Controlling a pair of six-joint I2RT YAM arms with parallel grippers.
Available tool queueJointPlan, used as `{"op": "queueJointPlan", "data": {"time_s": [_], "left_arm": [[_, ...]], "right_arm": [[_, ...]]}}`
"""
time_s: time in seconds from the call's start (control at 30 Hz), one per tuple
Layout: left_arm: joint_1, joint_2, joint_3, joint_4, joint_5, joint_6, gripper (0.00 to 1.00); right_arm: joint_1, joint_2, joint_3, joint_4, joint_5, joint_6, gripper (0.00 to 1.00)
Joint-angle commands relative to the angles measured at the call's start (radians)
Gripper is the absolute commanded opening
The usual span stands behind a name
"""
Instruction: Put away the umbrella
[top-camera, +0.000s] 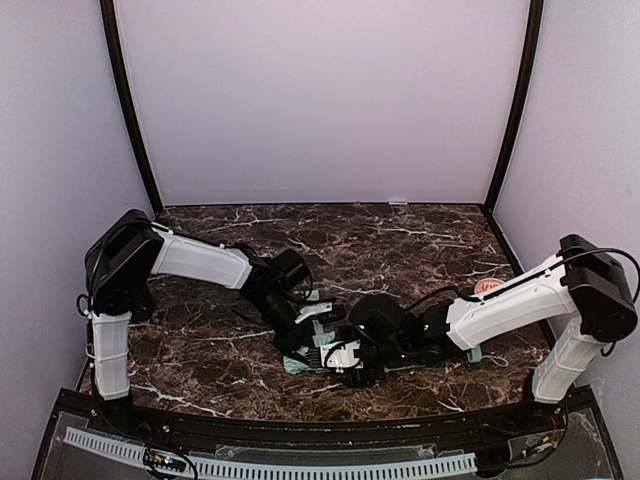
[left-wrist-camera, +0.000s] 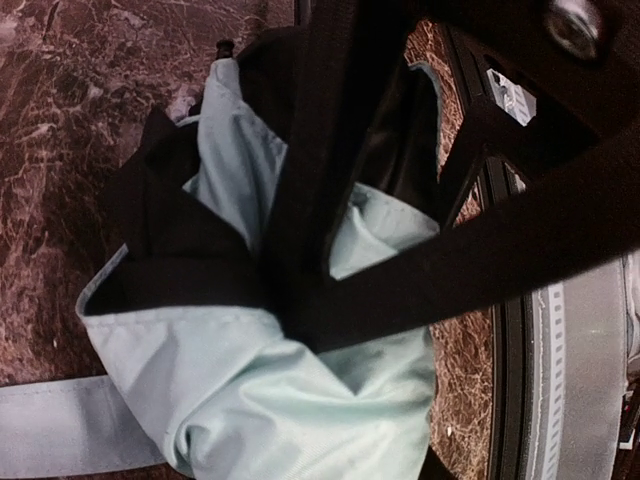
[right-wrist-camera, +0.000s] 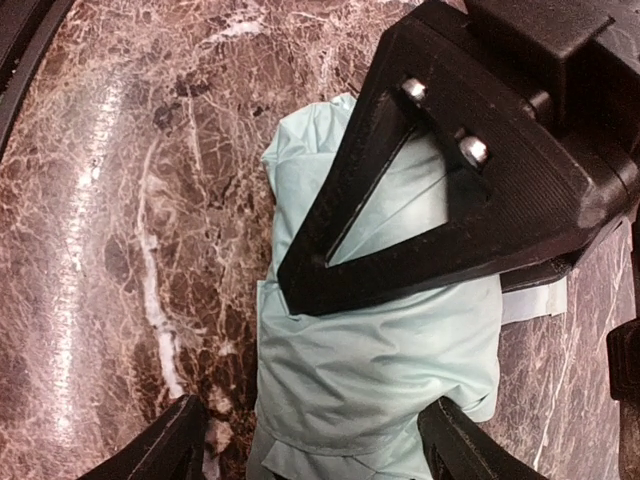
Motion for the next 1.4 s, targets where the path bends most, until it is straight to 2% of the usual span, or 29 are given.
{"op": "queueJointPlan", "data": {"time_s": [0.0, 0.27, 0.37, 0.43, 0.6, 0.63, 0.67, 0.73, 0.87, 0.97, 1.13, 1.17, 1.2, 1.3, 1.37], "left_arm": [[-0.019, 0.113, -0.058, -0.199, -0.083, 0.027, 0.00], [-0.015, 0.143, -0.025, -0.235, -0.031, 0.065, 0.00], [-0.015, 0.161, -0.008, -0.265, 0.015, 0.086, 0.00], [-0.015, 0.164, -0.003, -0.280, 0.034, 0.102, 0.00], [-0.013, 0.165, 0.001, -0.307, 0.064, 0.136, 0.00], [-0.013, 0.166, 0.002, -0.307, 0.062, 0.132, 0.00], [-0.012, 0.170, 0.003, -0.304, 0.057, 0.123, 0.00], [-0.007, 0.179, 0.006, -0.293, 0.036, 0.095, 0.00], [0.007, 0.182, 0.011, -0.274, 0.014, 0.052, 0.00], [0.013, 0.183, 0.011, -0.268, 0.012, 0.043, 0.00], [0.015, 0.184, 0.011, -0.271, 0.005, 0.037, 0.00], [0.015, 0.184, 0.012, -0.272, 0.004, 0.037, 0.00], [0.015, 0.184, 0.009, -0.273, 0.002, 0.036, 0.00], [0.014, 0.184, 0.010, -0.272, 0.002, 0.037, 0.00], [0.015, 0.183, 0.011, -0.273, 0.006, 0.040, 0.00]], "right_arm": [[-0.001, 0.063, 0.034, 0.053, 0.072, -0.038, 0.74], [-0.009, 0.178, 0.049, 0.056, 0.160, -0.023, 0.73], [-0.022, 0.210, 0.058, 0.036, 0.182, -0.021, 0.68], [-0.030, 0.219, 0.059, 0.029, 0.198, -0.027, 0.62], [-0.050, 0.215, 0.078, -0.014, 0.221, -0.039, 0.39], [-0.050, 0.207, 0.078, -0.018, 0.238, -0.041, 0.40], [-0.050, 0.196, 0.080, -0.022, 0.257, -0.041, 0.46], [-0.043, 0.136, 0.061, -0.021, 0.263, -0.045, 0.65], [0.004, -0.040, -0.046, 0.066, 0.192, -0.103, 0.72], [0.009, -0.135, -0.085, 0.111, 0.075, -0.105, 0.78], [0.006, -0.056, -0.044, 0.127, 0.061, -0.110, 0.83], [0.006, -0.029, -0.028, 0.104, 0.043, -0.115, 0.93], [0.005, -0.008, -0.012, 0.082, 0.007, -0.122, 0.99], [0.003, 0.042, 0.026, 0.025, -0.039, -0.121, 0.99], [-0.004, 0.084, 0.052, 0.026, -0.012, -0.097, 0.94]]}}
